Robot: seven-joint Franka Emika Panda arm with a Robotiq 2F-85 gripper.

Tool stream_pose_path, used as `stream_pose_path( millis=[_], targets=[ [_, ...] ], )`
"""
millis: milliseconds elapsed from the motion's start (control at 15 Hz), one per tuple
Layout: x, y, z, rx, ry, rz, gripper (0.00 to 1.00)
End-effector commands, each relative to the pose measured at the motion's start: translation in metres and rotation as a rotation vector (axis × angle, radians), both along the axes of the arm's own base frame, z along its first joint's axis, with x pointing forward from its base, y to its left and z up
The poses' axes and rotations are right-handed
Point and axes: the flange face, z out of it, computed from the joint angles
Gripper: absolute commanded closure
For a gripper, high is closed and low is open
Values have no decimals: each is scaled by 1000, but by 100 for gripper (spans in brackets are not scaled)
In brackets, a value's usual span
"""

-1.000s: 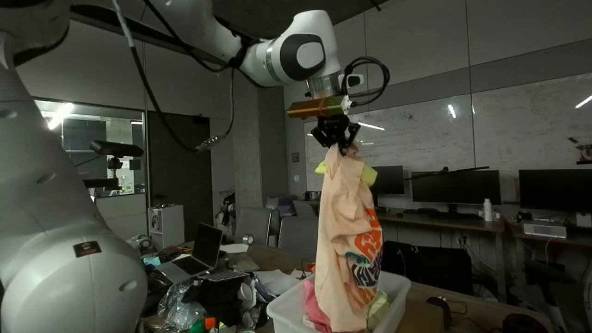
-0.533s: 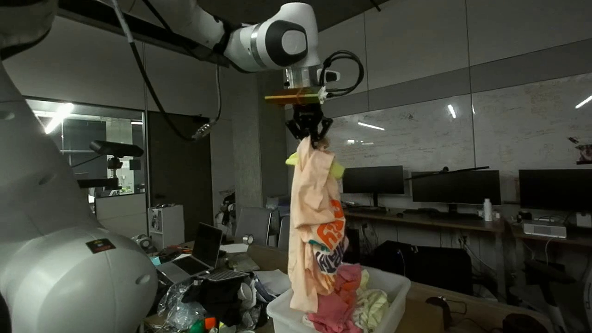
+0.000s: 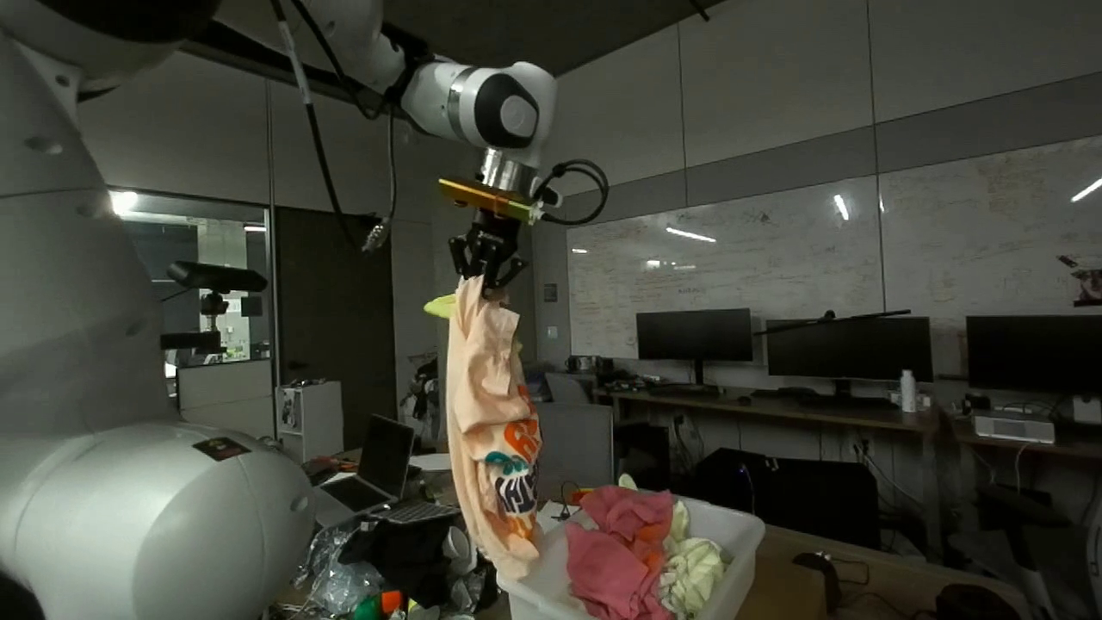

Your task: Pick up the fabrics from the plastic dish and put them on the table. Pick up the plastic dish from the box and put it on the table.

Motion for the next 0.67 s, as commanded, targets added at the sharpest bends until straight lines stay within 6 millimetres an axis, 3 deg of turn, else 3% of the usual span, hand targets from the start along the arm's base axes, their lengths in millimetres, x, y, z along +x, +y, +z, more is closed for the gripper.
stream_pose_path(
  millis=[0,333,600],
  targets=[
    [19,40,1,77,101,128,96],
    [45,83,-6,171,117,177,96],
    [68,100,-8,162,80,156,96]
  ],
)
